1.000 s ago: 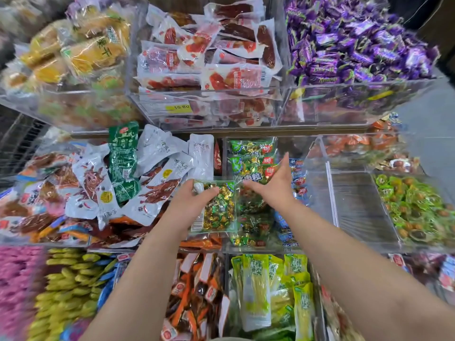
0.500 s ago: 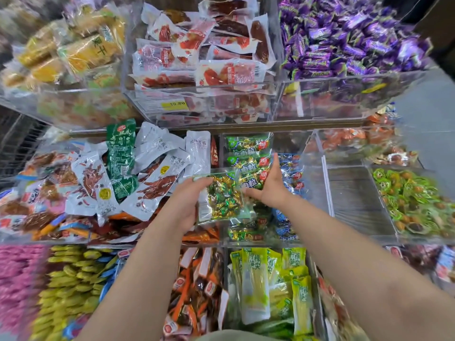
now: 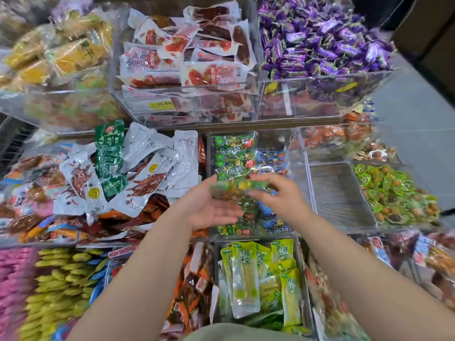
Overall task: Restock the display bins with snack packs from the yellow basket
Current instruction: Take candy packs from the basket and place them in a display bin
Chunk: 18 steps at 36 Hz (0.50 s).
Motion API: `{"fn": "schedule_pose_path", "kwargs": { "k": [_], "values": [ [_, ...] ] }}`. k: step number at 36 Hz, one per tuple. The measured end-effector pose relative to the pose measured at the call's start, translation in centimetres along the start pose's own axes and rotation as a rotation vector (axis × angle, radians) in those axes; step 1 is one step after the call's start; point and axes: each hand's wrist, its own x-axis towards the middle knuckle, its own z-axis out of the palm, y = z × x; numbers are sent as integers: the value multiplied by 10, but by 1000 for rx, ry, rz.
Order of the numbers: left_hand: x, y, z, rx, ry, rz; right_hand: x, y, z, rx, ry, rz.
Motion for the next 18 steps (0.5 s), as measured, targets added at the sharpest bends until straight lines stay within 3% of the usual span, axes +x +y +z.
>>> {"fn": "schedule_pose_path", "kwargs": {
  "k": [3, 7, 11, 13, 16, 18],
  "values": [
    [0, 1, -5, 282, 92, 32, 6, 2, -9, 150, 89, 321],
    [2, 1, -10, 606, 152, 255, 9, 6, -17, 545, 33, 525],
    [3, -4, -11, 534, 57, 407, 7, 5, -10, 799, -48, 648],
    [6, -4, -12, 544, 98, 433, 7, 3, -8, 688, -20, 646],
    [14, 3, -16, 786, 223, 511, 6, 3, -12, 155, 71, 484],
    [18, 8, -17, 931, 245, 537, 7, 2, -15, 32, -7, 391]
  ]
}}
